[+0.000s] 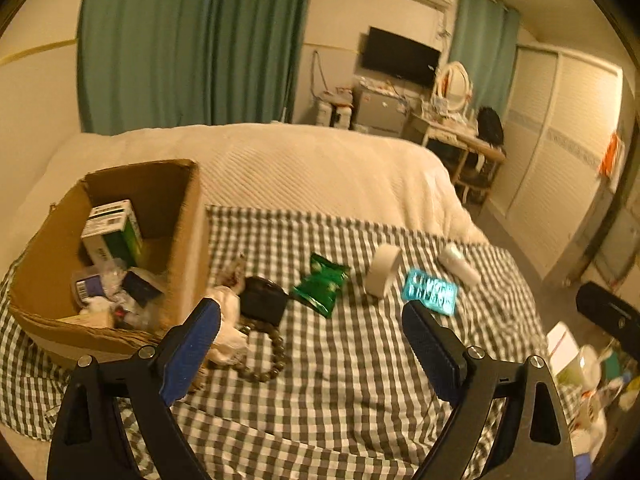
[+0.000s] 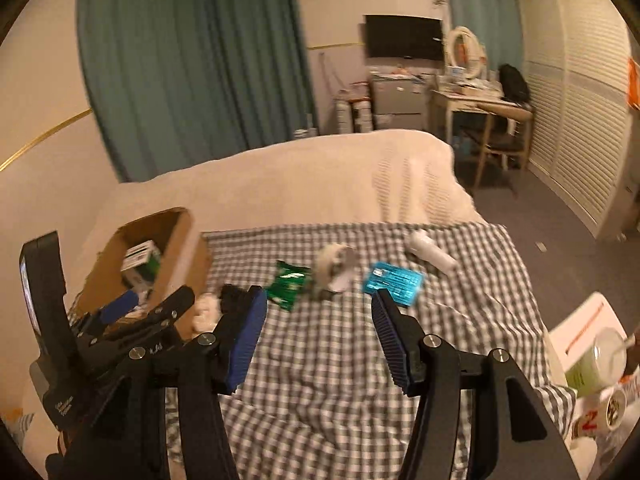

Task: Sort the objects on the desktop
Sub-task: 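Move both tools back over the bed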

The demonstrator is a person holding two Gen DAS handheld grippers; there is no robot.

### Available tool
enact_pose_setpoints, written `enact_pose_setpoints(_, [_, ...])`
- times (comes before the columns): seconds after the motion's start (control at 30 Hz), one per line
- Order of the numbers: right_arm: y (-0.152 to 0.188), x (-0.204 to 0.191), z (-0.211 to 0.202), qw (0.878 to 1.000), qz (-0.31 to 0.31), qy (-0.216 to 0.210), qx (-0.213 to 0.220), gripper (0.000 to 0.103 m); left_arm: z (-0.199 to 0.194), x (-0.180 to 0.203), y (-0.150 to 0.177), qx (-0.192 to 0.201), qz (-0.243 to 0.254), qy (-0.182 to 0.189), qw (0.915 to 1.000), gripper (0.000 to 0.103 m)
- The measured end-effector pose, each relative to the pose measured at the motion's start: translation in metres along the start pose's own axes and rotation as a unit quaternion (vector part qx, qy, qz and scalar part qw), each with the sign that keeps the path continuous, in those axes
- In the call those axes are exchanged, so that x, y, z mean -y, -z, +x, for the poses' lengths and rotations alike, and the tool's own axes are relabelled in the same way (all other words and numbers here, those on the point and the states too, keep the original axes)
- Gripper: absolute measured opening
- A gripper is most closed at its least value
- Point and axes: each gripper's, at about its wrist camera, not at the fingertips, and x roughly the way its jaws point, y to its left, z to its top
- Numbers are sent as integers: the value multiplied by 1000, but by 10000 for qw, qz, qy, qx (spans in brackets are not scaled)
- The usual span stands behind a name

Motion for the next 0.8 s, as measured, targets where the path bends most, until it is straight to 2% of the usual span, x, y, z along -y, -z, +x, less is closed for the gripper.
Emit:
enact_pose_setpoints(0.23, [21,39,35,9990,346,183,-216,54,38,19,21,-239,190,97,9995,95])
enact_pose_setpoints(0.43, [39,62,82,9973,509,260,-460,54,83,28,30,-462,105,144,9988,95])
enact_pose_setpoints(0.67, [46,88,145,9936,753,398,-740,54,131,50,23,-409,170,326,9985,95])
enact_pose_setpoints(0.8, [39,109,182,9918,922,503,-726,54,163,60,16,-372,138,436,9983,95])
